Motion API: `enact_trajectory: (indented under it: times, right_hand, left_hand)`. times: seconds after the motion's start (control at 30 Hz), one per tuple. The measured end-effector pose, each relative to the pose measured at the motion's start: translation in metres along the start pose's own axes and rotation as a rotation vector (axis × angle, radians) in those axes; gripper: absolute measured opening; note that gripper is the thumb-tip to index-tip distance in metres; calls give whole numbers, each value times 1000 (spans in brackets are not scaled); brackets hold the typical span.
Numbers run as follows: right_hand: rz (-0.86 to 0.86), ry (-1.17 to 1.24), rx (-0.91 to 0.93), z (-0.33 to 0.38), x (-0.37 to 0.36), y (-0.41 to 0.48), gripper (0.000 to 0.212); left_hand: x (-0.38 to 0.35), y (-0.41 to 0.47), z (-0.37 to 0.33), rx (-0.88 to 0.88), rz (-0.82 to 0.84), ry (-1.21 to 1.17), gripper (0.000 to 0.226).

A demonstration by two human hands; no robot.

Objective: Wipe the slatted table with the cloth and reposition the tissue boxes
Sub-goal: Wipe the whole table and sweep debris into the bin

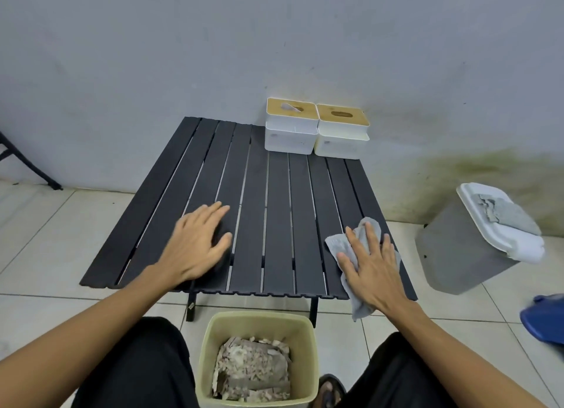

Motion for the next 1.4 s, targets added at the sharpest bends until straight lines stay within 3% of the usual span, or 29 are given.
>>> enact_trajectory:
  times: [0.33,0.5,0.7,0.9,1.2,1.4]
  right_hand:
    - [-8,40,-49,-2,3,12,85]
    - [-32,2,-152,-1,0,2,68]
    - [-27,-95,-193,-1,3,-9,78]
    - [-80,-48,-28,-10,0,-1,91]
    - [-84,-28,-135,-13,-2,-8,77]
    - [-75,-67,-123,-10,1,-10,85]
  left_hand:
    - [-46,21,-77,8,33,-79,73]
    - [-54,19,-92,15,17,-100,72]
    - [-58,17,-97,11,-1,-66,71]
    - [-56,19,-101,4,-12,-69,71]
    - [-57,20,-106,13,-31,-95,70]
    - [-56,21,-107,8,-32,-103,69]
Point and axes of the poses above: each hand's wrist, its own y-axis towards the middle knuckle, its own x-axis out of the back of the hand, z = x × y, the point moved 1 cm from there along y, towards the middle knuckle, and after that the axes turned 12 degrees about -z, right-handed, at the moved point
